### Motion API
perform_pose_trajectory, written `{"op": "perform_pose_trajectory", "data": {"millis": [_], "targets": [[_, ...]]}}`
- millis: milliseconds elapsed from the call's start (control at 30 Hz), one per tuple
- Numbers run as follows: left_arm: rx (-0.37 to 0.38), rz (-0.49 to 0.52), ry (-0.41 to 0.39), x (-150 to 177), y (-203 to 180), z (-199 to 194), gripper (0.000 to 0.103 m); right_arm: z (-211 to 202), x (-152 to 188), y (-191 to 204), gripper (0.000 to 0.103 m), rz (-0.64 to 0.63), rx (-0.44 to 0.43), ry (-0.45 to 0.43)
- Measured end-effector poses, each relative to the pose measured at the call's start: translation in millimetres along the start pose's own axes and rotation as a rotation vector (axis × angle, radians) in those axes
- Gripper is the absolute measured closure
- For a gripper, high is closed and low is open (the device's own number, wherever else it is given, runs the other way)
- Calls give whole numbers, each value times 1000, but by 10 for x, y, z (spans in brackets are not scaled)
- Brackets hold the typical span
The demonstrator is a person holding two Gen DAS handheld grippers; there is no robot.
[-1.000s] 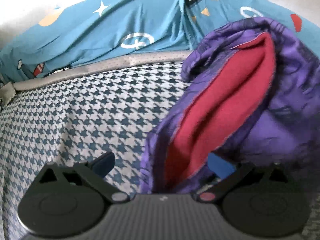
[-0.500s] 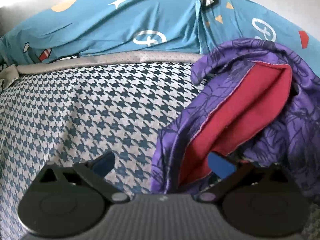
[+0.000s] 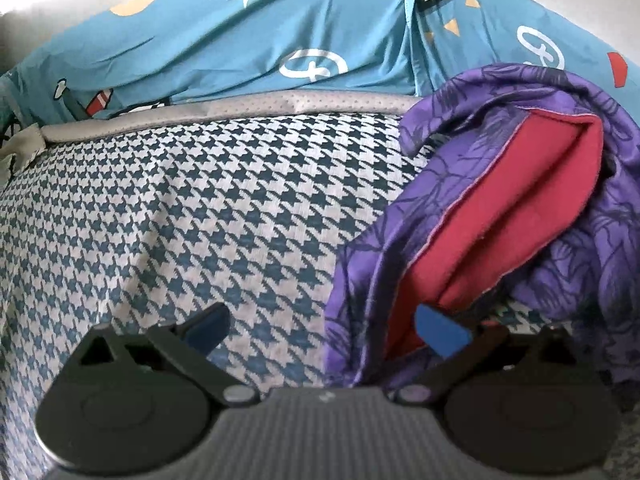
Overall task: Fold clothes
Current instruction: 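Grasp the purple garment edge with the right tool and lift it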
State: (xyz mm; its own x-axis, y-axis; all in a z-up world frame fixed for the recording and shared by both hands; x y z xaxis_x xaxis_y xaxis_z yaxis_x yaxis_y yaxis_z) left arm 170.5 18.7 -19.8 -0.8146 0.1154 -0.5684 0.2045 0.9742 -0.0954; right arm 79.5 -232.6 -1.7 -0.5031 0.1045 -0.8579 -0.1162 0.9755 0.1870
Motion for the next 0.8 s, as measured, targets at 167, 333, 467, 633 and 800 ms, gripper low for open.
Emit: {"op": "perform_pose_trajectory", "data": {"millis": [167, 333, 467, 633, 800], "targets": [[1, -13, 6, 9, 42, 20, 0, 109, 41, 184, 60, 10, -74, 16], [11, -23, 2, 13, 58, 27, 0, 348, 54, 293, 47, 15, -86, 14], [10, -26, 0, 20, 71, 41, 0, 567, 73, 362, 46, -14, -52, 35], [9, -37, 3, 27, 89, 57, 0, 739, 118, 421, 86, -52, -38, 44], [3, -45, -21, -10, 106, 9, 0, 567, 85, 422, 95, -68, -58, 13]]}}
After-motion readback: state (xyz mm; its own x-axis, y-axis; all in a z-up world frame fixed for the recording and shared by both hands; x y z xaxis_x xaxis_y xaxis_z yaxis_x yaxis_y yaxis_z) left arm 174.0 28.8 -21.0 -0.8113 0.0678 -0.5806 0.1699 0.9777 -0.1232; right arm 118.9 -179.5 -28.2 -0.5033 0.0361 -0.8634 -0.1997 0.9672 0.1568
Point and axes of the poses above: each gripper's, at about its wrist camera, not at the fingertips, and z roughly the way its jaws point, y to its left, x to its underside, the point moved 5 cm from there along z, roughly the way its jaws point, and after that the axes turned 7 degrees about x, right-handed, at the moved point
